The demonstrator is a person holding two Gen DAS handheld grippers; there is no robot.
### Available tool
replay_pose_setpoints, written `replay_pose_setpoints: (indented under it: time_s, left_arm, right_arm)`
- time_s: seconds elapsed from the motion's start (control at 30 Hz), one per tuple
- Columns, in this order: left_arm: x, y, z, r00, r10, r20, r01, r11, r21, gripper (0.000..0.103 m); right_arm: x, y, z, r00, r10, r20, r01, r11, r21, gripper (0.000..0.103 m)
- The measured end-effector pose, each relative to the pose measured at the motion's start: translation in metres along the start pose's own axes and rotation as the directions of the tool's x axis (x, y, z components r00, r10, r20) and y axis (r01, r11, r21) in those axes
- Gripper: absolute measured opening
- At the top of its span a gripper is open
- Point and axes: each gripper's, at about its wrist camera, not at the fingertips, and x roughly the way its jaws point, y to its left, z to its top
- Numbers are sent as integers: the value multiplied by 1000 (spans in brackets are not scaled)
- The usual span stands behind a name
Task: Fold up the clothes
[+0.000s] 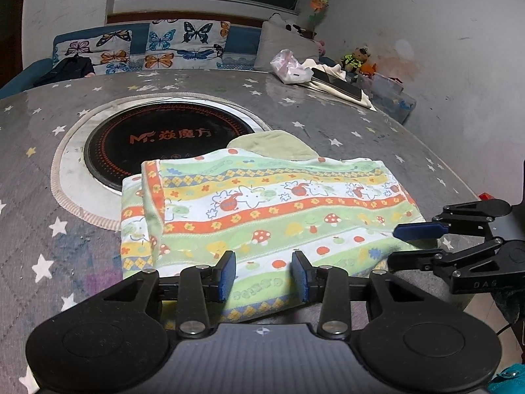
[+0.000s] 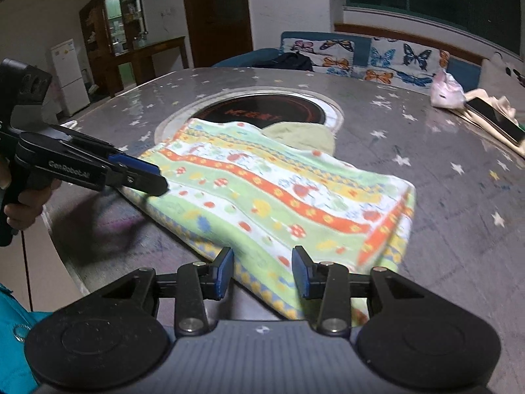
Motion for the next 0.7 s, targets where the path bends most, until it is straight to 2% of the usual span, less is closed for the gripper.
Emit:
replay_pose_setpoints:
  time_s: [0.23, 0.43, 0.7]
  left_arm:
    - [-4, -1, 4, 1000, 17, -5, -17, 1000, 5, 41]
    - [-6, -23, 16, 999, -28, 25, 26, 998, 54, 41]
    - [16, -60, 21, 997, -79, -8, 79, 984, 157, 41]
  right_arm:
    - [-15, -10, -1, 1000, -4, 3, 4, 999, 36, 39]
    - [-24, -19, 16, 997, -39, 71, 36, 998, 46, 39]
    - [6, -41, 40, 992, -102, 72, 99, 994, 47, 39]
